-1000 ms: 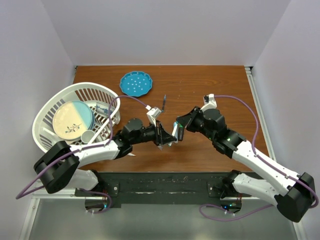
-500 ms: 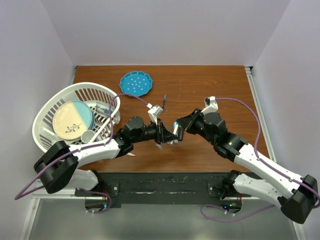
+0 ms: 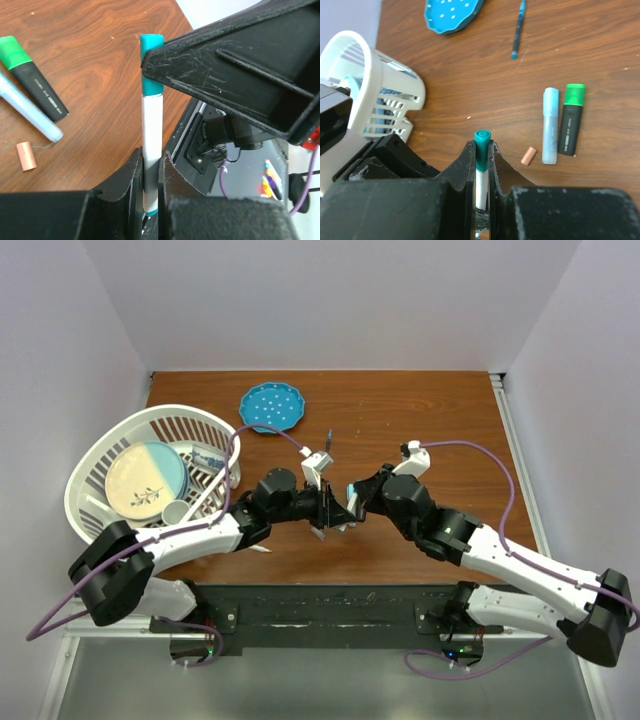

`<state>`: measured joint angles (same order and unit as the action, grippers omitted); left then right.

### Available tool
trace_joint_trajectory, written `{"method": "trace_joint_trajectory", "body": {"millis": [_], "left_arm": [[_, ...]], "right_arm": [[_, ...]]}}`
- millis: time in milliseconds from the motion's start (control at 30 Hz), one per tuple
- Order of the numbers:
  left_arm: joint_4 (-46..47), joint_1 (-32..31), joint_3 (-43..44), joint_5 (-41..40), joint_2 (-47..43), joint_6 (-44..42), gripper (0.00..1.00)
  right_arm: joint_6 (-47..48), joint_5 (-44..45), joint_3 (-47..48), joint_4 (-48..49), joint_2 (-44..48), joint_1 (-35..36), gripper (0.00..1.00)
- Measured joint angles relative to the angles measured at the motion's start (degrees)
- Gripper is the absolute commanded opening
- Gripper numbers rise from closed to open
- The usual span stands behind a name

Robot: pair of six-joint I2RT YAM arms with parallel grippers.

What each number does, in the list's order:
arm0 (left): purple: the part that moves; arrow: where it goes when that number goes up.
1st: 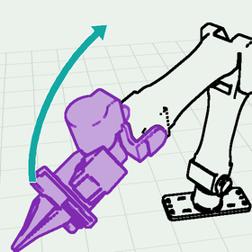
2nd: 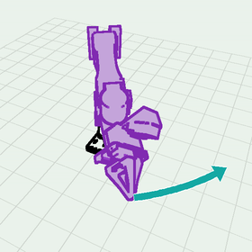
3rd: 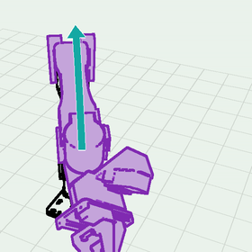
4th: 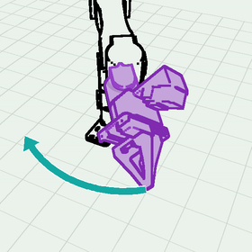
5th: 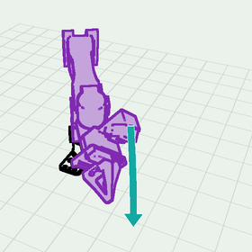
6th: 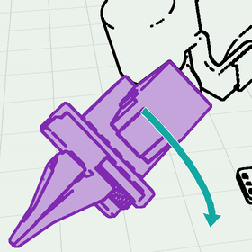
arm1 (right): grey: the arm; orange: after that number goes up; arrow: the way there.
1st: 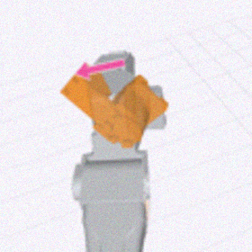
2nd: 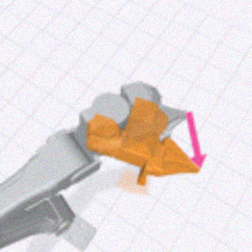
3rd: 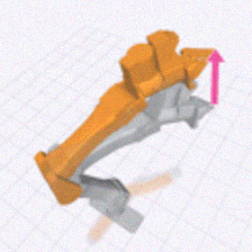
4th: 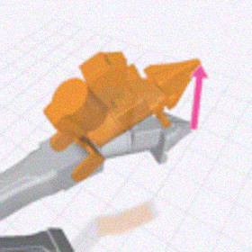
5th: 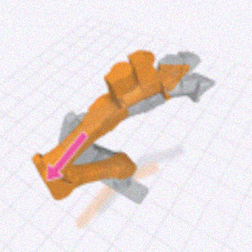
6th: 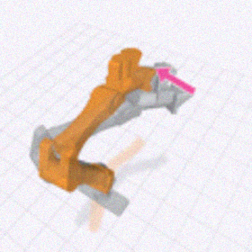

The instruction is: Insert the pens into the pen caps

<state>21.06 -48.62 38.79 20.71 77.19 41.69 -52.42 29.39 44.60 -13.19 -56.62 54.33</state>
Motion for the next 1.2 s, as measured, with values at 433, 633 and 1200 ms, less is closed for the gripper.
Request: {"method": "trace_joint_trajectory", "body": {"millis": [433,633,1200], "left_arm": [[-0.7,0.5,0.1,-2.9,-1.2,-0.9,0.00],[1.0,0.6,-0.6,-3.2,-5.6,-2.2,0.00],[9.0,0.6,-9.4,6.4,-15.5,-3.8,0.00]], "right_arm": [[-4.1,3.8,3.7,-4.1,-4.5,5.3,0.38],[-3.4,2.3,5.0,-3.1,-1.8,6.1,0.60],[7.0,-3.1,9.7,-2.7,4.2,6.4,0.61]]}}
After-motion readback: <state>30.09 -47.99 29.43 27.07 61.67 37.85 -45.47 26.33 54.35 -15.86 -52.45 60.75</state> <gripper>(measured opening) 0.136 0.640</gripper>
